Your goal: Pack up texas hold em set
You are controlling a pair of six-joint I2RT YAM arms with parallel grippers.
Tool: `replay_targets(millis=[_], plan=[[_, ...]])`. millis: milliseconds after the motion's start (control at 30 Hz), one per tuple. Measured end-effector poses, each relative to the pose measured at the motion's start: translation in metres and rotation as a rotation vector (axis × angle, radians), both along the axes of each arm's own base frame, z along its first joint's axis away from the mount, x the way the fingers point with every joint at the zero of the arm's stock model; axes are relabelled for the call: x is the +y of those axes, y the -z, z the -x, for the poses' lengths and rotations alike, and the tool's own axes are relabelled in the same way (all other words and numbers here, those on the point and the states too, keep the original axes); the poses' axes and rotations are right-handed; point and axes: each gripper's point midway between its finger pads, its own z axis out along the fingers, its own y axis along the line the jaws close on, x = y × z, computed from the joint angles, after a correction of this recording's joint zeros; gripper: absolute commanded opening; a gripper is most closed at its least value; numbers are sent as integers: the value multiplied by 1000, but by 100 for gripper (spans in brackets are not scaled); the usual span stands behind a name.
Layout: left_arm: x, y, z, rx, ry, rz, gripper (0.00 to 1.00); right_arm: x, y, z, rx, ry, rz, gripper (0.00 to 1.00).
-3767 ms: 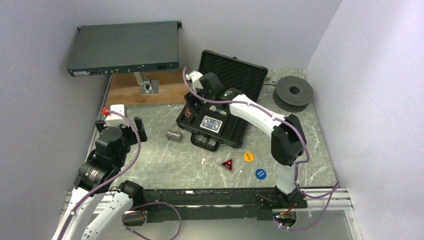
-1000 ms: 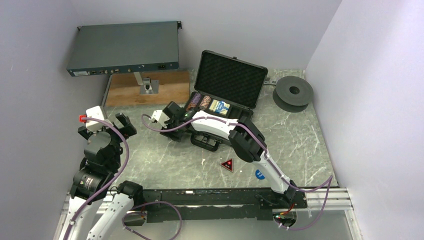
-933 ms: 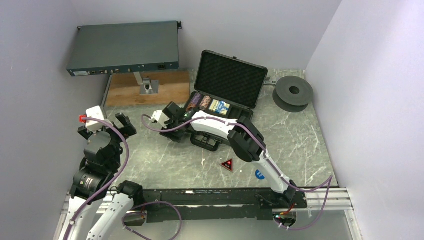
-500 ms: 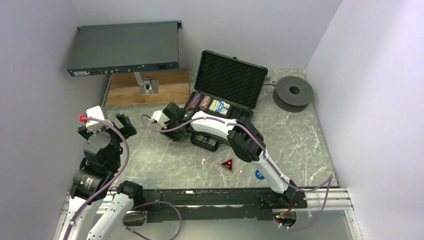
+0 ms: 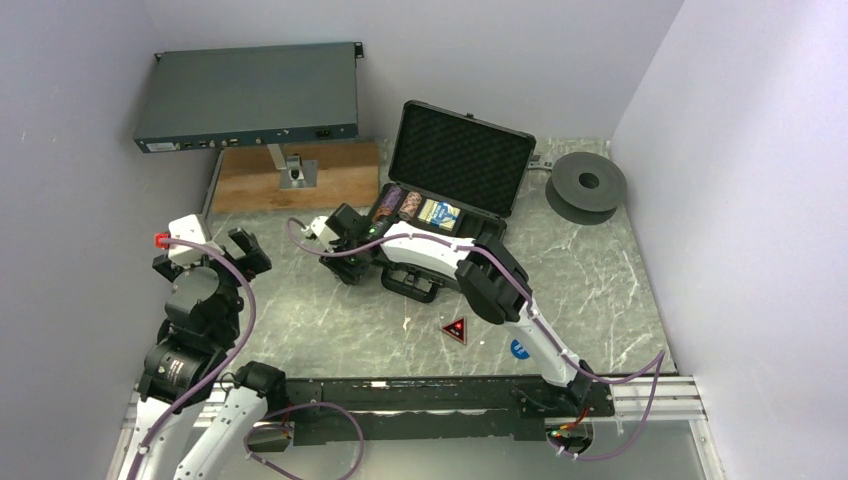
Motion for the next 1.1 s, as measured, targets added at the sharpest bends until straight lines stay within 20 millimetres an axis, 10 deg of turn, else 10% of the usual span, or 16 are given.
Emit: replay_targets(millis=[667, 1100], plan=[[10, -8, 10, -44, -40, 9, 98, -2, -89, 9, 43, 254, -171, 0], [10, -8, 10, -43, -41, 6, 98, -56, -126, -6, -75, 619, -216, 0]])
